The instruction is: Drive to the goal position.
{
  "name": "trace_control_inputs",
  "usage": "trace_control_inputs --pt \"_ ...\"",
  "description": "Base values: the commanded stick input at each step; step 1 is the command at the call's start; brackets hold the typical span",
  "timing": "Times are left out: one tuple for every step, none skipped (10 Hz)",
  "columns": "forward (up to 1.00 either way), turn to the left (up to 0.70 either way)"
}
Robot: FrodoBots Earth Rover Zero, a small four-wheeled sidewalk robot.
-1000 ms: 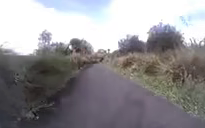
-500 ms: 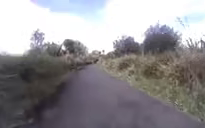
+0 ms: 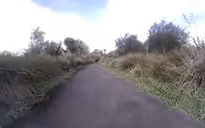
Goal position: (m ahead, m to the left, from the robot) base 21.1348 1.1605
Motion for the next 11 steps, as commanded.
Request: trace_control_inputs --pt "0.85 0.0" --pt "0.85 0.0" --pt "0.85 0.0" --pt "0.85 0.0" --pt "0.85 0.0" --pt "0.85 -0.1" --pt "0.85 -0.34" --pt "0.85 -0.34" --pt "0.85 -0.34" --pt "0.85 -0.34" --pt "0.85 -0.34"
